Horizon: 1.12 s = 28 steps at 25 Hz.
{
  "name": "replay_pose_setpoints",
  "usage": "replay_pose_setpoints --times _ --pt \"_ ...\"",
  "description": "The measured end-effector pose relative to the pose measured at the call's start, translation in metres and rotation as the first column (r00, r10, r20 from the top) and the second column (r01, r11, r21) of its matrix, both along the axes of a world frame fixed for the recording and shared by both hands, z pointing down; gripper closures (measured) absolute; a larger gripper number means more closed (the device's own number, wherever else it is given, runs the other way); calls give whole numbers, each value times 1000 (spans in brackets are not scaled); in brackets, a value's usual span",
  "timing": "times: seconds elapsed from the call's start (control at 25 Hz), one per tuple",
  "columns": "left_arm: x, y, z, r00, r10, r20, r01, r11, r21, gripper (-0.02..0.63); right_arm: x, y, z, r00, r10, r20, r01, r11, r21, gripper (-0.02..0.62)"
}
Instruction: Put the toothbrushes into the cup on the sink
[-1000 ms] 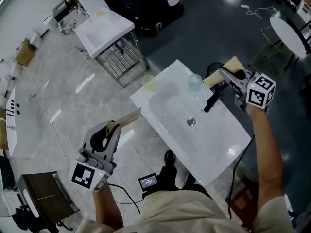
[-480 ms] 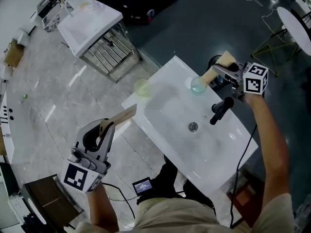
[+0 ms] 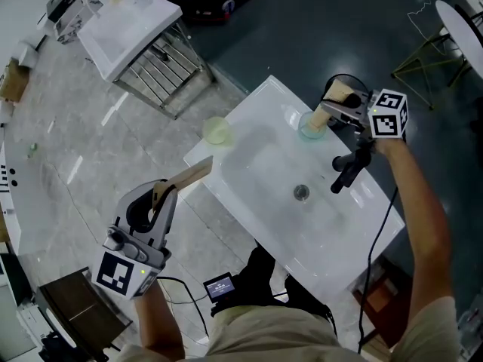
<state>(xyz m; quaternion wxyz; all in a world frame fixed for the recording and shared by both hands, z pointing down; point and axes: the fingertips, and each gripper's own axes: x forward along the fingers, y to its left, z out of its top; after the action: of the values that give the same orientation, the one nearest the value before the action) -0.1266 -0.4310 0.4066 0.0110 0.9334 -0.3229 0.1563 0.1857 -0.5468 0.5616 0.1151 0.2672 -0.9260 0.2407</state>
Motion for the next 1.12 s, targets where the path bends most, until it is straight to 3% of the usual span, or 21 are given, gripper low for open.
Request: replay_pose_setpoints --times 0.28,0.56,0.8,0.96,1.12 --pt "2 2 0 1000 -7 -23 7 1000 -4 552 7 -2 15 996 40 -79 -39 999 8 448" --pt "5 17 -17 999 -9 -34 10 1000 22 552 28 -3 -27 977 123 -176 -97 984 148 376" --pt "8 44 -43 999 -23 -45 26 997 67 552 46 16 -100 949 233 -210 -164 940 300 376" --pt "6 68 -57 998 -31 -51 36 995 96 552 38 45 -155 940 266 -211 -164 899 405 380" --pt "5 100 -77 997 -48 -55 55 991 121 552 13 100 -210 952 232 -200 -113 873 475 550"
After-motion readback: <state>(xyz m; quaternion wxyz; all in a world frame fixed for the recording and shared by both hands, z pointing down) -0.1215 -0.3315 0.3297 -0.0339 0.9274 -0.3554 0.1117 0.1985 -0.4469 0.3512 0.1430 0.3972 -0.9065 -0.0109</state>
